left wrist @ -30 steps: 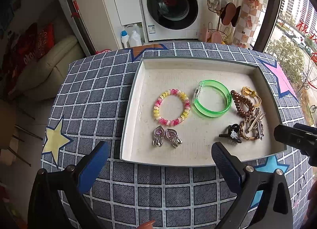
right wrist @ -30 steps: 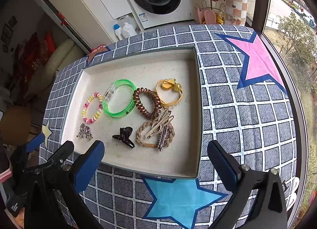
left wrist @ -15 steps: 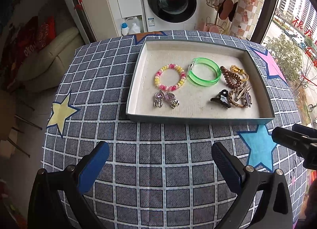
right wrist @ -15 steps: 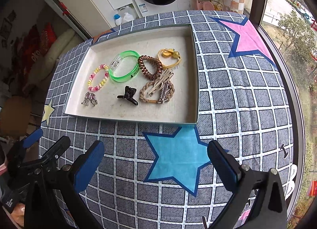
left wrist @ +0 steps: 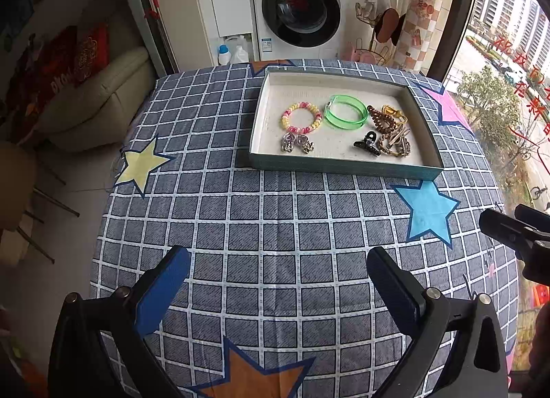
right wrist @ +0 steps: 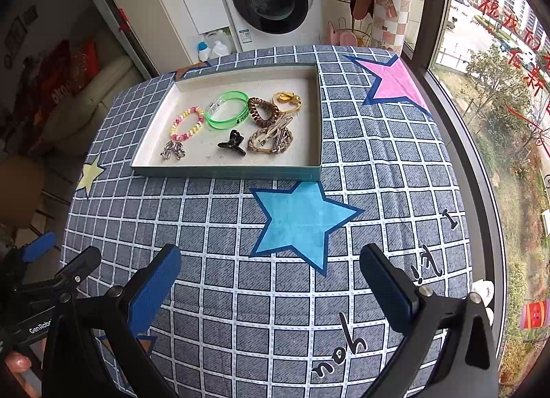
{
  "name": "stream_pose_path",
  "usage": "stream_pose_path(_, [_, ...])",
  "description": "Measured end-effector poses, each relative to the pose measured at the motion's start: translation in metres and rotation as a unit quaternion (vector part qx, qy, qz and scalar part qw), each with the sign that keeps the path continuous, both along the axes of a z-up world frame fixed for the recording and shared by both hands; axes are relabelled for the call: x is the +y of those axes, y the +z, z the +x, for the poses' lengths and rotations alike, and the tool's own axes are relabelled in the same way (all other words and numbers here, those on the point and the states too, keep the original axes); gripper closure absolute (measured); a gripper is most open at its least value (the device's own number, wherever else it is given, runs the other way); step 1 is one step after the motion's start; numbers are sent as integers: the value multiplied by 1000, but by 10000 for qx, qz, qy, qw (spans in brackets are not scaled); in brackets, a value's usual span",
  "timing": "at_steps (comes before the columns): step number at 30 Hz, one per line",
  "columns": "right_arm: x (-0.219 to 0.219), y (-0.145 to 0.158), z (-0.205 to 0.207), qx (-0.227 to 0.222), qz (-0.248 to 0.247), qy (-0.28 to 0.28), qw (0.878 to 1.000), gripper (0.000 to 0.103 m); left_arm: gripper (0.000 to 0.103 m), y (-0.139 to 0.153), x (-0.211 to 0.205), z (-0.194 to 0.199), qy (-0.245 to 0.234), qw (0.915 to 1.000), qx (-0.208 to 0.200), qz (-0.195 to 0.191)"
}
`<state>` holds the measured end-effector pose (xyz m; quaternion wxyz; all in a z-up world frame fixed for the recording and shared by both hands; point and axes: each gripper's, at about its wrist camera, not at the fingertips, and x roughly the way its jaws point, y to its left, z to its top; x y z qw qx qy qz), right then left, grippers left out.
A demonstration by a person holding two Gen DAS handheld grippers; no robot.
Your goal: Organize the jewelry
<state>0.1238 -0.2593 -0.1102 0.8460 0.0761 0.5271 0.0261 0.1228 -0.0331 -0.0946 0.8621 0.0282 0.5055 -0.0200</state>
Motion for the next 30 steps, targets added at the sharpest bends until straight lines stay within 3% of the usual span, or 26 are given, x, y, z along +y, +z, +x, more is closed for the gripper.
stream_pose_path(15, [33,95,-60,-865,-468,-63,9951,0,0,85,26,-54,10,9977,-680,0])
stream_pose_path(30, [36,141,-96,-1189,-905,-314,9883,0,0,129,38,-82,48,9941,-1086,-66])
